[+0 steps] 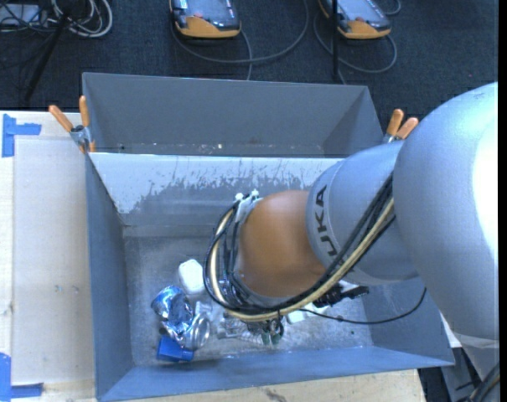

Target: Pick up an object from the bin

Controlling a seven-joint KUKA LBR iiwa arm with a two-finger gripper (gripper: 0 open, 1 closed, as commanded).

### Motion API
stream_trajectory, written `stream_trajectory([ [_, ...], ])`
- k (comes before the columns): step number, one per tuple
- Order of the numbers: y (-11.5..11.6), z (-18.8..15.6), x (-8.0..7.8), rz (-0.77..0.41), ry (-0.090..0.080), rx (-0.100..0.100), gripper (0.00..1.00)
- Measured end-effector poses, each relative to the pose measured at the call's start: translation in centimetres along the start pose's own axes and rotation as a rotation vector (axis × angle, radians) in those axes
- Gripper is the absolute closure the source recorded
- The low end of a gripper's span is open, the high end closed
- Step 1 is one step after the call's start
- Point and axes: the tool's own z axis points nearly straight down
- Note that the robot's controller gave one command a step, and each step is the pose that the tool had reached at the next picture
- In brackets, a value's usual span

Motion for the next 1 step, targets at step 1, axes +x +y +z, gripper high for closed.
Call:
stream_trajectory([
  [1,-0.02,-0.25,0.07,0.001,0.004,0.001,1.0],
])
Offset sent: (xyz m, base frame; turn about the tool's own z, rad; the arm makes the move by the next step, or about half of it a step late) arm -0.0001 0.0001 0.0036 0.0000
